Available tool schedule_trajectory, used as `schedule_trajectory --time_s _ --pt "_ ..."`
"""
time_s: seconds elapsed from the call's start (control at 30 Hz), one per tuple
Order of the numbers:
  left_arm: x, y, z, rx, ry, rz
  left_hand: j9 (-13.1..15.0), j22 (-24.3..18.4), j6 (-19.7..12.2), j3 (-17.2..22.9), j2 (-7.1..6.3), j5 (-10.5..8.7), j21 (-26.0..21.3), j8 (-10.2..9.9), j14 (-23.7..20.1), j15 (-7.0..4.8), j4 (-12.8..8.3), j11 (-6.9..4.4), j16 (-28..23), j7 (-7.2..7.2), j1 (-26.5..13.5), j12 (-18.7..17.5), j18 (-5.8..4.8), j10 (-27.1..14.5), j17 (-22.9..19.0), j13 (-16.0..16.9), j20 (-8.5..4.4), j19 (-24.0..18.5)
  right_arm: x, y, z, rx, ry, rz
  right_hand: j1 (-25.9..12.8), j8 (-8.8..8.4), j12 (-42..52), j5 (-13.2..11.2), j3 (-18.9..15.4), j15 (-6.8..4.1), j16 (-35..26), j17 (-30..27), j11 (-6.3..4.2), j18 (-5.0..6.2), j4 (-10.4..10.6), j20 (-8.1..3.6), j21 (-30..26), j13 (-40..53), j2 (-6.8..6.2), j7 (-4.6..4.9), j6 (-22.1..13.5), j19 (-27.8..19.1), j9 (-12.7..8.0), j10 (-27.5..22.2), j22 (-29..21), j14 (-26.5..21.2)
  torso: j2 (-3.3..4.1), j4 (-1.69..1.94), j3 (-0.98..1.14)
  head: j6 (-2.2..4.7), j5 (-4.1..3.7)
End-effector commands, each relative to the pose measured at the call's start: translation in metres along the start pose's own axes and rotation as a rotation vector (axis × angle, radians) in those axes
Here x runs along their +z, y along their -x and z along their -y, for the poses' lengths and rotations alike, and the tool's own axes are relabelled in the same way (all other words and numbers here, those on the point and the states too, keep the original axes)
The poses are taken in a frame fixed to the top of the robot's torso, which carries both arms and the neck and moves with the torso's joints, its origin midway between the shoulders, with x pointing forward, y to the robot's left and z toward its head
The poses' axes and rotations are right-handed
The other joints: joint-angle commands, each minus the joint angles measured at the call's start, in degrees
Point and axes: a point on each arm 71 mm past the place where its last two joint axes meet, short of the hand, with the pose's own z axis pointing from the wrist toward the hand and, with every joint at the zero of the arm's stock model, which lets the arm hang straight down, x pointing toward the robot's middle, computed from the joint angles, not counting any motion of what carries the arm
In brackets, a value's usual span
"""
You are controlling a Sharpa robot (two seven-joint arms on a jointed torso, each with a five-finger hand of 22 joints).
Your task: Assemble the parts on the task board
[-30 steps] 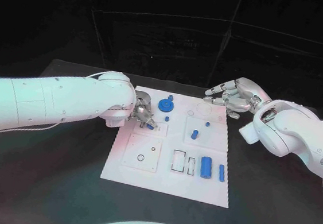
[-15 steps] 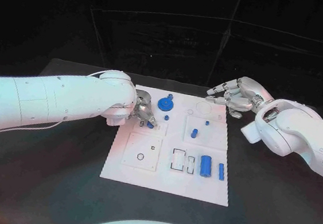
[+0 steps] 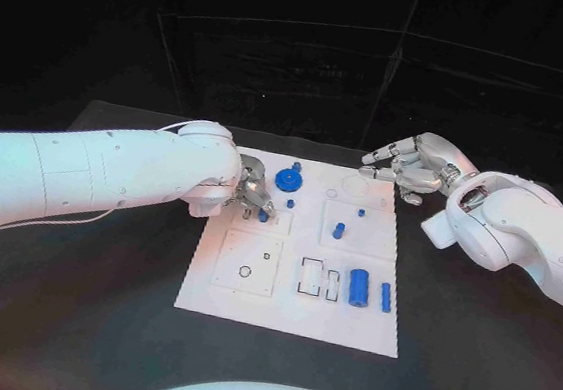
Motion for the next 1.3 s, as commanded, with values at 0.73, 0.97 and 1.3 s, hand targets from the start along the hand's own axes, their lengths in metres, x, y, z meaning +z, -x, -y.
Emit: schedule_trajectory --time_s 0.73,0.97,1.3 --pt "-0.001 0.001 -0.004 -0.012 0.009 -0.001 -2.67 1.72 1.98 -21.22 -2.33 -4.33 1.12 0.16 6.06 -0.56 7.78 -0.34 0.18 -0.32 -5.43 0.96 -0.63 1.10 15.09 0.55 -0.31 0.73 0.002 -0.001 -0.003 -0.002 0.006 0.003 0.14 0.33 -0.28 -1.12 -0.42 0.39 0.14 15.10 0.11 1.17 0.18 0.00 -0.30 -0.28 0.08 -0.15 -0.46 -0.19 0.01 -0.38 -0.08 5.95 -0.03 0.10 -0.03 -0.06 -0.24" --pt "-0.004 0.007 -0.006 -0.032 -0.006 0.031 -3.26 1.56 1.91 -25.61 -1.49 -4.44 0.89 0.22 6.06 -0.66 9.86 -0.45 0.18 -0.31 -4.20 0.73 -0.59 0.95 15.09 0.31 -0.39 0.63 0.003 0.000 -0.002 -0.003 0.005 0.005 0.01 0.36 -0.22 -1.39 -0.53 0.42 0.14 15.10 0.13 1.18 0.29 0.03 -0.34 -0.27 0.08 -0.14 -0.48 -0.21 0.01 -0.33 -0.14 5.95 -0.05 0.08 -0.07 -0.01 -0.17" --pt "-0.028 0.046 0.010 -0.074 -0.129 -0.005 -4.64 -2.28 -0.53 -31.40 -0.43 -4.44 -2.22 -1.00 6.06 -0.02 10.87 0.46 0.18 0.71 1.74 -5.55 0.14 -3.63 15.09 -7.15 0.04 -0.93 0.003 0.002 0.000 -0.004 0.002 0.004 -0.65 0.48 -0.12 -2.78 -1.00 0.46 0.14 15.10 0.20 1.18 0.90 0.09 -0.39 -0.33 0.18 -0.10 -0.54 -0.21 0.02 -0.25 -0.19 5.95 -0.05 0.01 -0.06 0.33 -0.06"
